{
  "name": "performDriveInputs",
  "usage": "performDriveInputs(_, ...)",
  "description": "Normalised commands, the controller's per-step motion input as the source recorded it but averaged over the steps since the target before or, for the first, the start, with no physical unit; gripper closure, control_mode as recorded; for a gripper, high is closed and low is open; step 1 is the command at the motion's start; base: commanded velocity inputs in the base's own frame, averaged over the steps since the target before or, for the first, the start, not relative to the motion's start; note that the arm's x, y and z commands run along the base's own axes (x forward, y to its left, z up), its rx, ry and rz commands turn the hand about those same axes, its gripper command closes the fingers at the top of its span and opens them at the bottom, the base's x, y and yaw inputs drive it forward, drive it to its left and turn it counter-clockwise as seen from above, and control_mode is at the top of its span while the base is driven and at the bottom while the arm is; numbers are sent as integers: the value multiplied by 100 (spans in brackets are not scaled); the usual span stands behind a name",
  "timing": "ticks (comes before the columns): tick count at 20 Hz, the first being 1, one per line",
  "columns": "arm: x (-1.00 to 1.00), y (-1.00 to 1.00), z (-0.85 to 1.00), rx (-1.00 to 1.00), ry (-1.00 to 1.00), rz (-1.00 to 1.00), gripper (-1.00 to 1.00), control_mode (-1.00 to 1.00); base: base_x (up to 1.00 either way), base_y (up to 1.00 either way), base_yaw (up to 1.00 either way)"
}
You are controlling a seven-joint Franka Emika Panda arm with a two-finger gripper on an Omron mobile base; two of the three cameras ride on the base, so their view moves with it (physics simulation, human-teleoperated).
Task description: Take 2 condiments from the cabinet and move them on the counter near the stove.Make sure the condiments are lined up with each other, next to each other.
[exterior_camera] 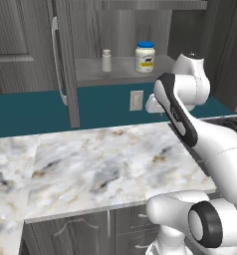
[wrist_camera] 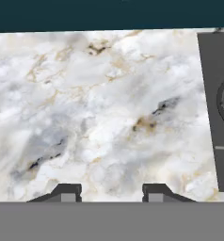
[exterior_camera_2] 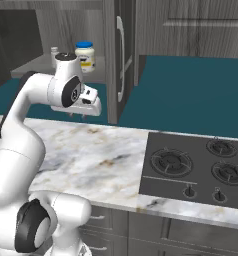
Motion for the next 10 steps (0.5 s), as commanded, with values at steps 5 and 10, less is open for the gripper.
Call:
performDriveInputs(5,-14,2,6,0,-7,1,-100,-100,0,0,0)
performDriveInputs(10,-18,0,41,0,-27,1,-100,-100,0,0,0)
